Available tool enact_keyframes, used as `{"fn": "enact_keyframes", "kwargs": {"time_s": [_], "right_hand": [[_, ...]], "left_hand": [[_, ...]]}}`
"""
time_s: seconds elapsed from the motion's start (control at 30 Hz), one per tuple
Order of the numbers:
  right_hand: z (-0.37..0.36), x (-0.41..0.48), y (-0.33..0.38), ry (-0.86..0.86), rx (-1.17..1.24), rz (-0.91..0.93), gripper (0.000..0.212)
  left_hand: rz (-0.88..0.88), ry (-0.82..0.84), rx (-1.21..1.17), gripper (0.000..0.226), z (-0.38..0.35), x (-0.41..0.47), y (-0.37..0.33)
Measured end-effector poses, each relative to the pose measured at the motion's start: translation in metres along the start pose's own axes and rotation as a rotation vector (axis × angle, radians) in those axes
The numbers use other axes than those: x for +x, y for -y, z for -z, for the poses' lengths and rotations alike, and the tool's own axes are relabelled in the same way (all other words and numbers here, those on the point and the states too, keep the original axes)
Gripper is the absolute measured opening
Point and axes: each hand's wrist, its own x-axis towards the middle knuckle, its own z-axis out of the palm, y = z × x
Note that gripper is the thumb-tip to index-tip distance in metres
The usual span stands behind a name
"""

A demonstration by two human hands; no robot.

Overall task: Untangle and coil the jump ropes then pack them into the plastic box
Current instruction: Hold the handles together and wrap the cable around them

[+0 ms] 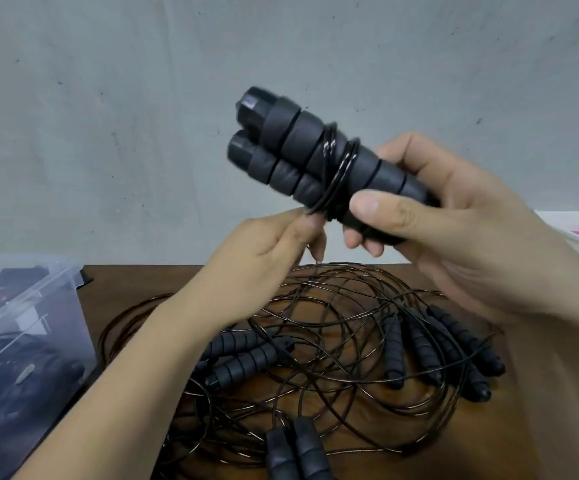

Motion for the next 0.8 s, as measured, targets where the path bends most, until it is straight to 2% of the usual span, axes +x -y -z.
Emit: {"fn": "enact_keyframes", "kwargs": {"time_s": [0.07,0.17,0.43,0.6,0.7,0.8], "right_hand": [[0.000,0.004,-0.004,-0.121,-0.033,0.061,0.020],[-0.003,0.008,-0.011,-0.201,-0.202,0.130,0.013],[0.002,0.013,-0.028,-0.401,-0.850,0.146,0.022],[0.000,0.015,-0.036,-0.296,-1.039,0.064,0.020],[-0.002,0.013,-0.035,-0.076,-1.038,-0.089,0.018],[-0.006,0.008,-0.033,0.163,-0.991,-0.194,0.019]], "left_hand": [[-0.022,0.032,0.071,0.042,-0.007,0.002,-0.003],[-0.030,0.055,0.090,0.034,-0.007,0.000,-0.005],[-0.080,0.140,0.263,0.017,-0.007,-0.006,-0.013],[-0.156,0.000,0.387,0.020,0.016,-0.006,-0.011],[-0.228,-0.074,0.367,0.016,0.029,-0.006,-0.009],[-0.248,-0.052,0.311,0.013,0.035,-0.005,-0.004]]}}
